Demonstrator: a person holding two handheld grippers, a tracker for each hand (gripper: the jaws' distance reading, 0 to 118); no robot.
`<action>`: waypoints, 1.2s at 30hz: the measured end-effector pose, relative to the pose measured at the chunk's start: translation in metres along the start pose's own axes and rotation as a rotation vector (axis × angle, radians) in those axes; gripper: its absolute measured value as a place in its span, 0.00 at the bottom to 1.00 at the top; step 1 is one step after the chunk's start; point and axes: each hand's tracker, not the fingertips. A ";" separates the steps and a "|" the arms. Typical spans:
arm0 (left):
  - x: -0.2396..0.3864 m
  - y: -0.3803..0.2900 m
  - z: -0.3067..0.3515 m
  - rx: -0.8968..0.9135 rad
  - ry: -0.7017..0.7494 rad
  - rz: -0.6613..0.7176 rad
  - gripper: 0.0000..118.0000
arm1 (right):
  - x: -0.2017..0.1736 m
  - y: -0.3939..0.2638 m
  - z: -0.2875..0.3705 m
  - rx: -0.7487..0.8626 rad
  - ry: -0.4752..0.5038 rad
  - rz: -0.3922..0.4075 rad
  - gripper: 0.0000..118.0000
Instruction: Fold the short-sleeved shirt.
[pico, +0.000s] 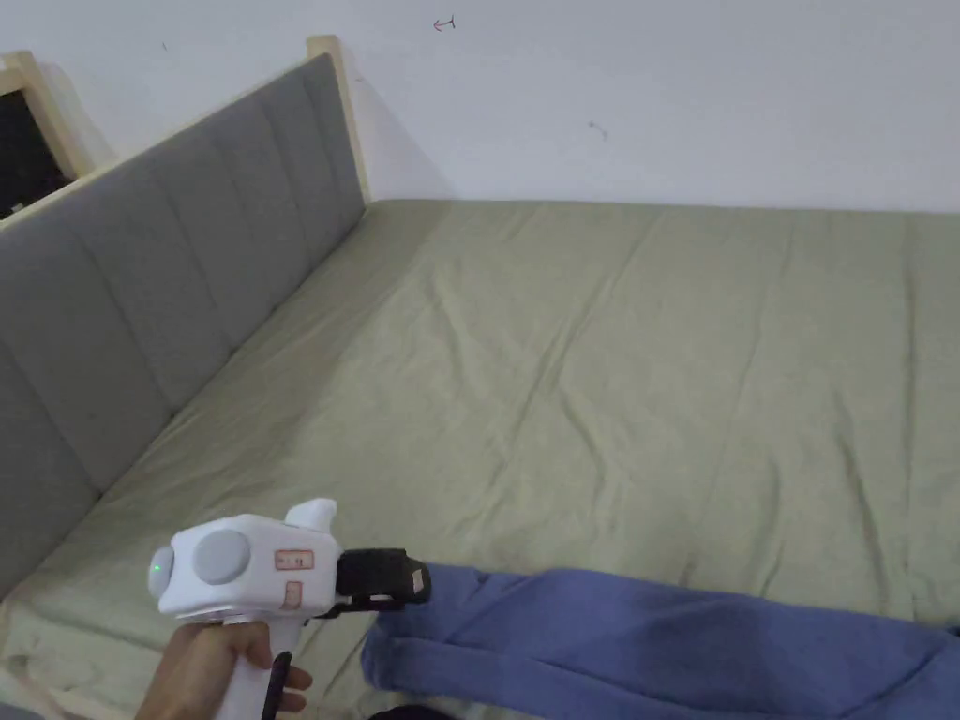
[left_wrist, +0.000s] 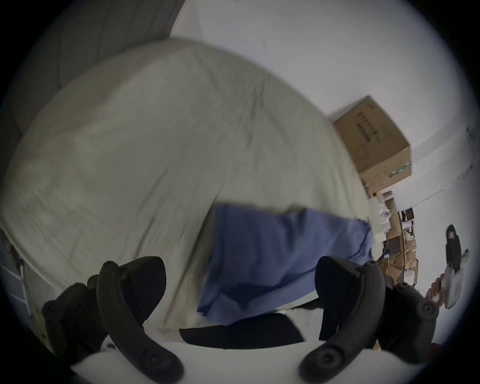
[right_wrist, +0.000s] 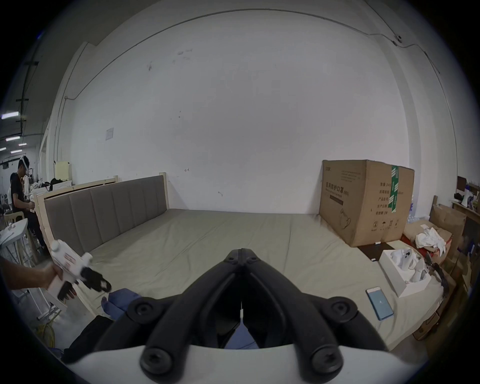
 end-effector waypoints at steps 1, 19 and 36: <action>-0.005 -0.001 -0.010 -0.050 0.002 0.020 0.98 | -0.001 0.000 -0.002 -0.007 0.006 -0.003 0.00; 0.030 -0.006 -0.026 -0.060 -0.016 0.046 0.08 | 0.005 -0.004 -0.017 -0.087 -0.004 -0.030 0.00; 0.263 -0.020 -0.066 -0.041 -0.138 -0.270 0.08 | 0.027 -0.008 -0.010 -0.092 -0.026 -0.064 0.00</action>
